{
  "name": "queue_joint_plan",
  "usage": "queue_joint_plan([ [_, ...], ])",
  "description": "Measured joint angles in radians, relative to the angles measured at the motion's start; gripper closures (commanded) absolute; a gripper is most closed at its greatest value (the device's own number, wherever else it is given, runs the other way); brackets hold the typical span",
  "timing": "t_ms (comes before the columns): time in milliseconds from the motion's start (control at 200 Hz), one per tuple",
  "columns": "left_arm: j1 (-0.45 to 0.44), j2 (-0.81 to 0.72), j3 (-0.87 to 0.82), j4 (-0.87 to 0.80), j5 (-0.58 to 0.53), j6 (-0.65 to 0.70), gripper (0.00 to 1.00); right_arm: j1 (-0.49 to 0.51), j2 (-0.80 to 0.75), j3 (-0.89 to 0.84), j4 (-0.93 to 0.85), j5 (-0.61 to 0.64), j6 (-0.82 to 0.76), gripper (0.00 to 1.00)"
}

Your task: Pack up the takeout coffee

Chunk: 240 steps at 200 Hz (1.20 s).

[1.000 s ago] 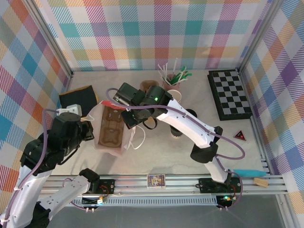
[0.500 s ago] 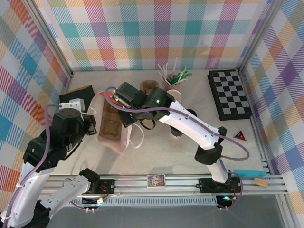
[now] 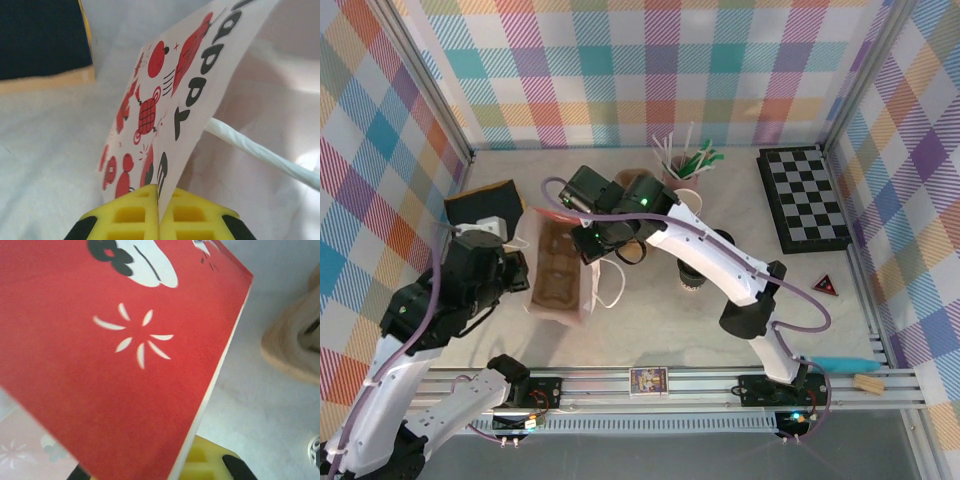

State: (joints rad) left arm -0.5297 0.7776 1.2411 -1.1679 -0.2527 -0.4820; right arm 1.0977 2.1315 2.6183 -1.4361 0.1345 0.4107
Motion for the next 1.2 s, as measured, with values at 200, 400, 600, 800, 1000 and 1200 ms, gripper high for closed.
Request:
queue_joint_plan([
  [200,0.001,0.035,0.004,-0.015,0.057,-0.058,1.0,-0.046,0.02,0.018,-0.047,-0.068,-0.001,0.84],
  [400,0.002,0.123,0.045,-0.088,0.169,-0.077,1.0,-0.058,0.031,0.085,-0.09,-0.114,-0.011,0.52],
  [600,0.005,0.208,0.057,-0.134,0.27,-0.079,1.0,-0.074,-0.031,0.095,-0.061,-0.137,-0.041,0.4],
  [800,0.008,0.231,0.069,-0.159,0.307,-0.076,1.0,-0.116,-0.153,0.097,0.096,-0.2,-0.113,0.44],
  [1000,0.01,0.23,0.068,-0.158,0.315,-0.079,1.0,-0.116,-0.174,0.113,0.192,-0.378,-0.131,0.89],
  [1200,0.023,0.202,0.029,-0.12,0.327,-0.11,1.0,-0.054,-0.092,0.112,0.174,-0.465,-0.057,1.0],
])
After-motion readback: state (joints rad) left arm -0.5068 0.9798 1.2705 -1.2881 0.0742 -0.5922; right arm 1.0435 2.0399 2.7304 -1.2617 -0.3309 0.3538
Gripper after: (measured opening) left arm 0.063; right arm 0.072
